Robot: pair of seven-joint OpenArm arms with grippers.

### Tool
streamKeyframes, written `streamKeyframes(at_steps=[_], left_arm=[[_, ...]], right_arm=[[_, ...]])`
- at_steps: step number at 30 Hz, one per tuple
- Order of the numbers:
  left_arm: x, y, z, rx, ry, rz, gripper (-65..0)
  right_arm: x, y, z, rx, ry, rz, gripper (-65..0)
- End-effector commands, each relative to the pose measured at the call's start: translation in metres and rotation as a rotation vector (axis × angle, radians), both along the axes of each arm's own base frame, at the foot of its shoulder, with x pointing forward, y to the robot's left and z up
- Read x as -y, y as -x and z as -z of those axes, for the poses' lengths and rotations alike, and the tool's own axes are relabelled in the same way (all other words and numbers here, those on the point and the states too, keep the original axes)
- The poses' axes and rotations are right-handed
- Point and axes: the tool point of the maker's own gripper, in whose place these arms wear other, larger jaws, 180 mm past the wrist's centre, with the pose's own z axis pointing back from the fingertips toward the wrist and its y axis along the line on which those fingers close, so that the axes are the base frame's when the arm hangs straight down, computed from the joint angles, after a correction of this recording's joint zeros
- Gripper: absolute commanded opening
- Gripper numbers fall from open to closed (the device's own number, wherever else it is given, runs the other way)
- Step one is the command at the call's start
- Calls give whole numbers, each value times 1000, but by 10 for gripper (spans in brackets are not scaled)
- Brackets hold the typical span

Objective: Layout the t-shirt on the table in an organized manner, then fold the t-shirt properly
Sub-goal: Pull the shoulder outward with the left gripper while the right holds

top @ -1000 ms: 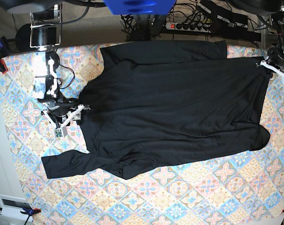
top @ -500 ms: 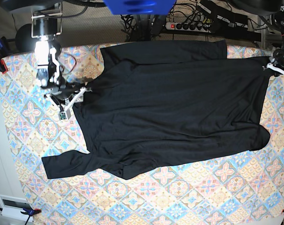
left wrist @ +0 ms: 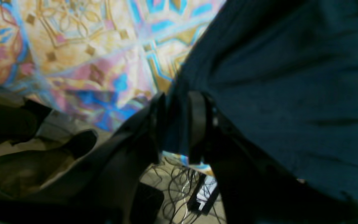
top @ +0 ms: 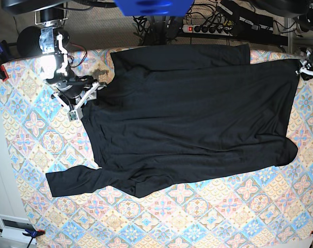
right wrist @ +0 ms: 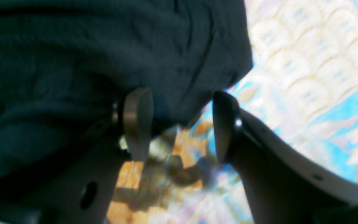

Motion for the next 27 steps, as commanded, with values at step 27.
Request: streamKeyframes(at_steps=[27], left_arm=[[20, 35, 20, -44, 62, -35, -518]], right_arm=[[3, 10, 25, -62, -25, 40, -523]])
